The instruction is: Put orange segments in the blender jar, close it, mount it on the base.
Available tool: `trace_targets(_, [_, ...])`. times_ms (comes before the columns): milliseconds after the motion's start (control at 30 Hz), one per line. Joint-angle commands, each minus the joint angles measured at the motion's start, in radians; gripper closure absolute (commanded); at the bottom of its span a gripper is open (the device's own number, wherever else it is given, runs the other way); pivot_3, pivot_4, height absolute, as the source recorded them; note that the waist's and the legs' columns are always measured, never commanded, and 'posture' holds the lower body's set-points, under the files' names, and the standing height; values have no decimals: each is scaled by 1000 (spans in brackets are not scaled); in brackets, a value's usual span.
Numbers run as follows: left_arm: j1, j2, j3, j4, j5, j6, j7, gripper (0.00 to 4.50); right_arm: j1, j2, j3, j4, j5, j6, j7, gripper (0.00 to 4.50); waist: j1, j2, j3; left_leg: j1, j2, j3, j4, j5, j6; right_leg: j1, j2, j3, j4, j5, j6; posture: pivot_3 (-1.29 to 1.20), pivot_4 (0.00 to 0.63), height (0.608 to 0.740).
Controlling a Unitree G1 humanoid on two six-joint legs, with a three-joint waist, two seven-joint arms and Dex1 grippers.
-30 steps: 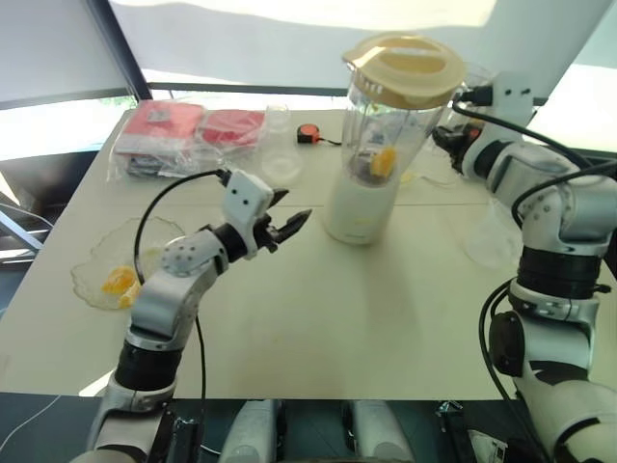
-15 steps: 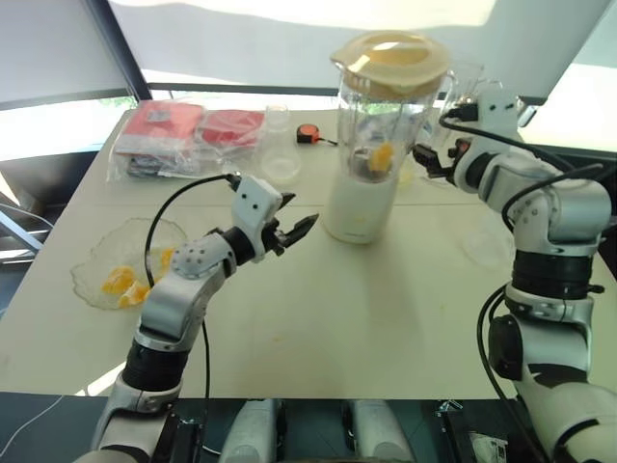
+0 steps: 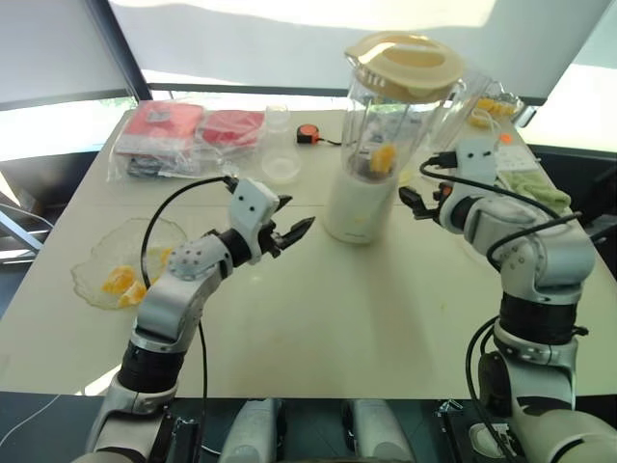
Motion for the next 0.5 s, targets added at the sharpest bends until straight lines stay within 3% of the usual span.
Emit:
trace_targets(33, [-9, 1, 15, -5, -10, -23, -8, 1510, -34, -56, 9, 5, -40, -89, 14, 31, 0, 0, 0, 0, 0, 0, 0, 0, 0, 0, 0, 0, 0, 0, 0, 0, 150, 740])
trace_targets(500, [-2, -3, 11, -25, -8, -12, -3, 1510, -172, -95, 19, 275, -127, -375, 36, 31, -1, 0, 0, 2, 0, 0, 0, 0, 0, 2, 0, 0, 0, 0, 0, 0, 150, 740])
